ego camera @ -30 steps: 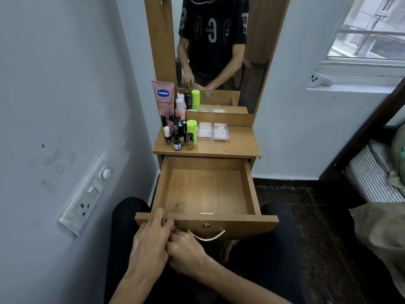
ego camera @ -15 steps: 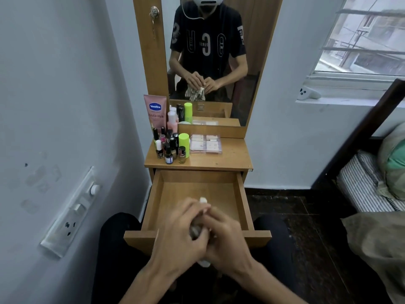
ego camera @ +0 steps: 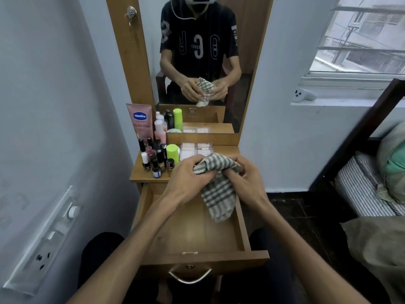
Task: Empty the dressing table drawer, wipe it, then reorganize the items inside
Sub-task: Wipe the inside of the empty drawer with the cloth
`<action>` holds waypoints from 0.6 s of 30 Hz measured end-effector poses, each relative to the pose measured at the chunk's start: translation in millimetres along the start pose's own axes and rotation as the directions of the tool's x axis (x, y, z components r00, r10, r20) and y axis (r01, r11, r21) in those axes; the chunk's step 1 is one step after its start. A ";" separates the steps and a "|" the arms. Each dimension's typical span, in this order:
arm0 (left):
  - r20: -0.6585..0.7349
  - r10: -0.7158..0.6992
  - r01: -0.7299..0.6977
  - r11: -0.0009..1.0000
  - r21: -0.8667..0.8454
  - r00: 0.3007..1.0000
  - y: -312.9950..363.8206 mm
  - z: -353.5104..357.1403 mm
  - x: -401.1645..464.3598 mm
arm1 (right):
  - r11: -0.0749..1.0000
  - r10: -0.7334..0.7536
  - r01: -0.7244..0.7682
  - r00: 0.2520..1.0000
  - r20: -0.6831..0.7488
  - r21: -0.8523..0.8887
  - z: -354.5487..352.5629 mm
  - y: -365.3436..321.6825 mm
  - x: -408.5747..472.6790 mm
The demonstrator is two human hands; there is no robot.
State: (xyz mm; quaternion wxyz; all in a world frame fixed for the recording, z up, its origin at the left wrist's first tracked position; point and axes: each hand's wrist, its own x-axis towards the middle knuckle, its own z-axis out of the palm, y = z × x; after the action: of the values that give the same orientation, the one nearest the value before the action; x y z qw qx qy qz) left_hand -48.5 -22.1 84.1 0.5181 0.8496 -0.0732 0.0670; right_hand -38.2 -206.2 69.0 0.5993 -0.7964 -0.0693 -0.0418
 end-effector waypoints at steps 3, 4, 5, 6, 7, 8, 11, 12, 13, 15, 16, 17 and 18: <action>-0.048 0.004 -0.003 1.000 0.019 0.999 -1.8 9.3 25.7 | 0.999 0.024 -0.022 0.999 -0.037 0.050 -4.5 4.8 21.3; -0.060 0.008 -0.007 1.000 0.020 0.998 -2.3 12.4 33.3 | 0.997 0.040 -0.037 0.998 -0.053 0.063 -6.0 6.4 28.2; -0.070 0.014 -0.012 1.000 0.027 0.997 -2.6 15.6 41.3 | 0.996 0.060 -0.055 0.996 -0.071 0.076 -7.7 8.8 36.4; -0.076 0.024 -0.021 0.999 0.041 0.997 -2.0 18.9 48.3 | 0.993 0.079 -0.071 0.993 -0.089 0.093 -9.8 11.1 44.8; -0.081 0.037 -0.033 0.998 0.059 0.996 -0.7 21.8 55.6 | 0.991 0.096 -0.084 0.989 -0.111 0.108 -12.0 12.8 53.8; -0.088 0.049 -0.043 0.996 0.075 0.995 1.1 24.9 64.5 | 0.988 0.113 -0.097 0.984 -0.135 0.118 -14.5 14.2 64.5; -0.143 0.051 -0.029 0.988 0.153 0.988 12.0 29.2 92.5 | 0.981 0.178 -0.157 0.960 -0.218 0.111 -25.5 22.7 100.5; -0.162 0.041 -0.009 0.982 0.189 0.986 14.2 29.2 102.4 | 0.980 0.200 -0.189 0.952 -0.230 0.069 -28.4 27.6 113.3; -0.179 0.023 0.017 0.976 0.219 0.984 15.2 30.0 110.4 | 0.973 0.218 -0.230 0.950 -0.223 -0.029 -31.1 33.9 124.6; -0.212 -0.004 0.057 0.968 0.245 0.977 13.5 32.7 118.8 | 0.893 0.250 -0.296 0.952 -0.173 -0.338 -32.6 48.0 139.0; -0.215 0.003 0.052 0.966 0.252 0.977 10.8 35.3 118.1 | 0.832 0.241 -0.293 0.956 -0.168 -0.472 -31.5 54.2 140.6; -0.206 0.021 0.035 0.964 0.262 0.978 6.8 38.1 114.2 | 0.793 0.202 -0.264 0.964 -0.173 -0.549 -30.4 60.0 139.3; -0.185 0.045 0.008 0.961 0.276 0.982 1.6 41.1 109.0 | 0.793 0.149 -0.224 0.973 -0.176 -0.567 -28.0 66.0 136.6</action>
State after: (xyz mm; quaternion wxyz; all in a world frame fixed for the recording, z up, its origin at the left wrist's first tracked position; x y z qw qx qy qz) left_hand 59.6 -65.4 87.5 0.3990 0.9023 -0.0214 0.1617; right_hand 107.7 -242.8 34.7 0.3308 -0.9403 0.0627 -0.0501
